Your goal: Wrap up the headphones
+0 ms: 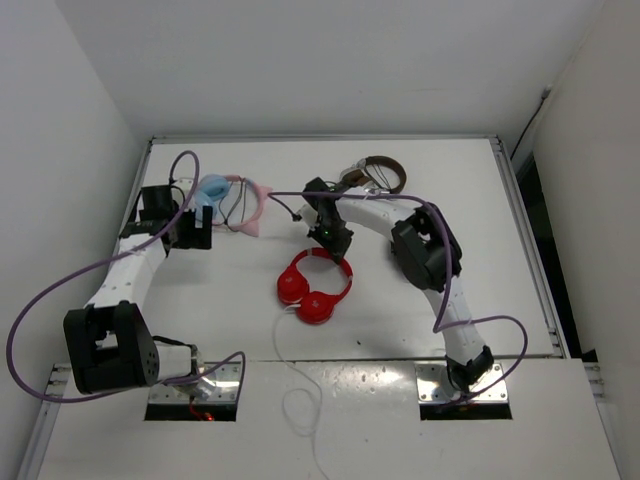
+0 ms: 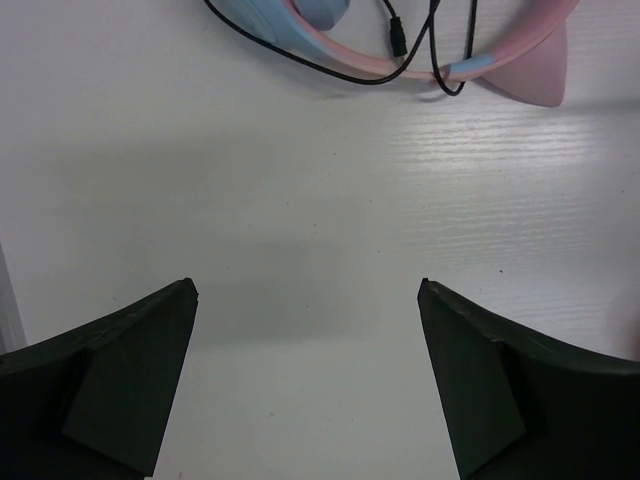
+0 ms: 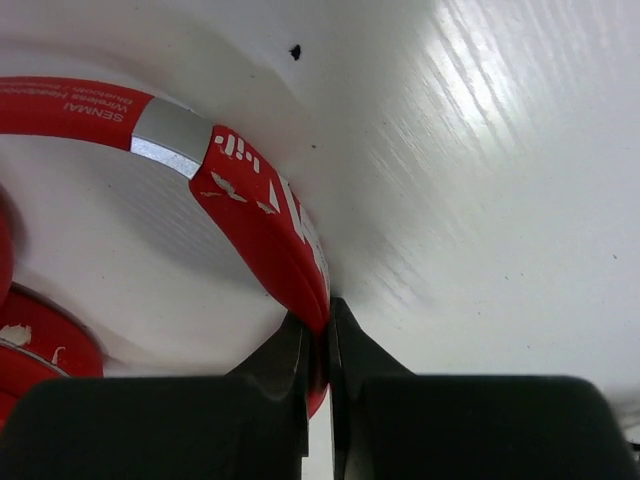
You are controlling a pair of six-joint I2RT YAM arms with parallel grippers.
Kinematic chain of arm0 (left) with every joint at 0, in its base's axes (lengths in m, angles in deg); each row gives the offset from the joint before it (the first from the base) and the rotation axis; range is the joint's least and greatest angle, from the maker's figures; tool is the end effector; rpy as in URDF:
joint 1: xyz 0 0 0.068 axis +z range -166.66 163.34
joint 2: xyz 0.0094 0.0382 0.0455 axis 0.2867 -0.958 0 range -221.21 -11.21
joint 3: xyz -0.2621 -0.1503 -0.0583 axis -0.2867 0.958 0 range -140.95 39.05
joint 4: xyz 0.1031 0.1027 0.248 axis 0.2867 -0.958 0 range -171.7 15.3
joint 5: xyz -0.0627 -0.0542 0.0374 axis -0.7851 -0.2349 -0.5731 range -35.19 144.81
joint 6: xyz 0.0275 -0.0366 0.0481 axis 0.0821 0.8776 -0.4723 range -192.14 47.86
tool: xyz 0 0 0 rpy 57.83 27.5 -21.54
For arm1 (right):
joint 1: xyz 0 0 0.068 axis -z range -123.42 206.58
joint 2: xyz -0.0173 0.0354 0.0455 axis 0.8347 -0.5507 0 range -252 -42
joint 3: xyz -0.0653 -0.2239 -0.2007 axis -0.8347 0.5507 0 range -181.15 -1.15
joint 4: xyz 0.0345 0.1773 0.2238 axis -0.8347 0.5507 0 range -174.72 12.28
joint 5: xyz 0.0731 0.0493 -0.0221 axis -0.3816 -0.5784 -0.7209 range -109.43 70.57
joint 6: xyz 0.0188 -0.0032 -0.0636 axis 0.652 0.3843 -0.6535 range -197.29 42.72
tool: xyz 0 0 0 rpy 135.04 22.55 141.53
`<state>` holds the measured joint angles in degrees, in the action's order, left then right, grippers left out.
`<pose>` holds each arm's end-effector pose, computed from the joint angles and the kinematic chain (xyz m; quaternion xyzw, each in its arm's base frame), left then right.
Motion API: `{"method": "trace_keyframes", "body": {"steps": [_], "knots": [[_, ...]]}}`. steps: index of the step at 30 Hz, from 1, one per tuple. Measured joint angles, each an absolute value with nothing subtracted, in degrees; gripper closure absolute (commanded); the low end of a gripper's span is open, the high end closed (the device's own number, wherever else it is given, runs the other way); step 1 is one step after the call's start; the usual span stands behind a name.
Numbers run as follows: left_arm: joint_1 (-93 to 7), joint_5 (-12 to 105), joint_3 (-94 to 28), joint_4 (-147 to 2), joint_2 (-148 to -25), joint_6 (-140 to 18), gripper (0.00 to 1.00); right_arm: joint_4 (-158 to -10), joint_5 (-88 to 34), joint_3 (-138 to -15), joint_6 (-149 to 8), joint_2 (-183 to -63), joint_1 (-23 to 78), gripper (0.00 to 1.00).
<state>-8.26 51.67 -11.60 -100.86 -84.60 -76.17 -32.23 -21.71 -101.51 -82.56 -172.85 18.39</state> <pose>0.2893 0.0398 0.2555 -0.0261 0.9357 0.0125 0.3516 0.3892 0.3091 0.1282 -0.3707 0.9265 0.0364 0.0530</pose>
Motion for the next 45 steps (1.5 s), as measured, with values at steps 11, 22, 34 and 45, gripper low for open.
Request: {"method": "trace_keyframes", "body": {"steps": [11, 22, 34, 45], "knots": [[-7.91, 36.40, -11.60, -99.09, -77.21, -81.05, 0.00, -33.56, -17.60, -97.92, -77.06, -157.81, 23.39, 1.00], [-14.88, 23.37, -11.12, -104.77, -68.18, -89.92, 0.08, -40.25, -23.83, -95.13, -67.96, -149.73, 37.08, 1.00], [-37.30, 27.72, -6.88, -110.63, -64.51, -94.10, 0.22, -40.82, -24.42, -96.57, -60.01, -151.80, 38.78, 1.00], [-54.18, 32.92, -9.70, -111.72, -86.43, -90.75, 0.28, -40.95, -23.98, -96.68, -58.19, -152.68, 40.05, 1.00]]}}
